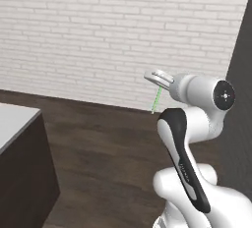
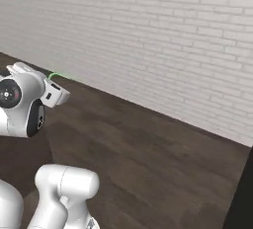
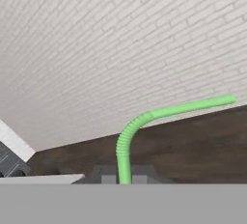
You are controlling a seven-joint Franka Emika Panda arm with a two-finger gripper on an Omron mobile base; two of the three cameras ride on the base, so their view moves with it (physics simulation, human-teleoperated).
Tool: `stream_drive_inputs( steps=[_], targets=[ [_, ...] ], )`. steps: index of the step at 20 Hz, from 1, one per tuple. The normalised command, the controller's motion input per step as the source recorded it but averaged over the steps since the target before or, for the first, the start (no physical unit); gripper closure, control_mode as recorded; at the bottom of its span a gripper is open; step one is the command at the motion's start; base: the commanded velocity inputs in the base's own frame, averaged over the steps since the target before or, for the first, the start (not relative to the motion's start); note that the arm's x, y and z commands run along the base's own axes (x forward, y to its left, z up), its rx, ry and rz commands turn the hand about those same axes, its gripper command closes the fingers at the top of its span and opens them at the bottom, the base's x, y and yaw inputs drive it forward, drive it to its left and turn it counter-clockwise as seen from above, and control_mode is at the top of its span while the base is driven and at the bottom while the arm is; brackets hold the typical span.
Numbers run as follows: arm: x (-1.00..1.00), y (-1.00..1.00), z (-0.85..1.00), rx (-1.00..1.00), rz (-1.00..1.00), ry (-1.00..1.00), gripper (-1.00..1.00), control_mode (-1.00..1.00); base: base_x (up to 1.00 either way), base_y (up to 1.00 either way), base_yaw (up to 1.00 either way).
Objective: Take a straw from the drawer in front and place it inside the glass cup on the dining counter.
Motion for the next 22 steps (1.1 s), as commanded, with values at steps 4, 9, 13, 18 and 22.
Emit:
stream_drive_inputs(
  steps=[4,9,13,18,22],
  targets=[
    [0.0,0.0,0.0,0.0,0.0,0.0,1.0,1.0,1.0,-0.58,0.38],
    [0.0,0.0,0.0,0.0,0.0,0.0,1.0,1.0,1.0,-0.56,0.39],
    [0.0,0.0,0.0,0.0,0.0,0.0,1.0,1.0,1.0,-0.58,0.39],
    [0.0,0.0,0.0,0.0,0.0,0.0,1.0,1.0,1.0,-0.6,0.38],
    [0.0,0.0,0.0,0.0,0.0,0.0,1.0,1.0,1.0,-0.58,0.37]
  ],
)
